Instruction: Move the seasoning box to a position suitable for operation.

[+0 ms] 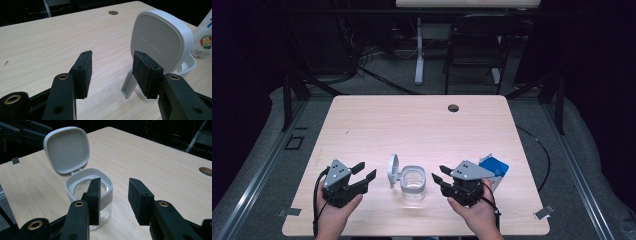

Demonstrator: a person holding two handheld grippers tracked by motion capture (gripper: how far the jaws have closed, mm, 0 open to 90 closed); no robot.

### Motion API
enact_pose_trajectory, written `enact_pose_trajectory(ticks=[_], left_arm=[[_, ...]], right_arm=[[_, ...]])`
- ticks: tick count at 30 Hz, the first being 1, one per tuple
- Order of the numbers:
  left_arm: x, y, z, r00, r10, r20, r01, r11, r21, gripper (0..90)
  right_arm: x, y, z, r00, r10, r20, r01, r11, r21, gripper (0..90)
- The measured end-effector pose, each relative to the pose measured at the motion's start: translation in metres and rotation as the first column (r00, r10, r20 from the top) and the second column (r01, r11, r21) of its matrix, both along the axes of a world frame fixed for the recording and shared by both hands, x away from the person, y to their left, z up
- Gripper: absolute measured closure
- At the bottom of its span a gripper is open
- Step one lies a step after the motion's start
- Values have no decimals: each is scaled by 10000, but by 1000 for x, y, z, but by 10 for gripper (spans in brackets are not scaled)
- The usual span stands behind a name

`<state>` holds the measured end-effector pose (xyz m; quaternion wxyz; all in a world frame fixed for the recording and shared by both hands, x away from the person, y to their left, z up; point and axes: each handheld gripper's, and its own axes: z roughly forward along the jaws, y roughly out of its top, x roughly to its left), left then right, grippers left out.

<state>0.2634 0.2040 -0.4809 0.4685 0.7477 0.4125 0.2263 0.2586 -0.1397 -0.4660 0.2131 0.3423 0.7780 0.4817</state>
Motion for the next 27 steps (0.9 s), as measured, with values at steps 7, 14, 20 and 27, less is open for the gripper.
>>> enact_pose_trajectory(ticks=[7,14,20,27], left_arm=[[1,0,-1,10000,-6,-24,6,10000,1,506],[2,2,-2,10000,18,-54,-18,10000,-35,507],[2,2,-2,10000,27,-71,-27,10000,-12,506],[3,2,-4,9999,47,-111,-47,10000,12,507]], right_arm=[[-2,-21,17,9996,-263,-36,264,9994,246,613],[-5,-40,32,9982,-607,-25,607,9974,379,609],[-10,-52,44,9963,-856,-17,856,9962,155,608],[-13,-66,53,9921,-1255,41,1255,9921,-7,571]])
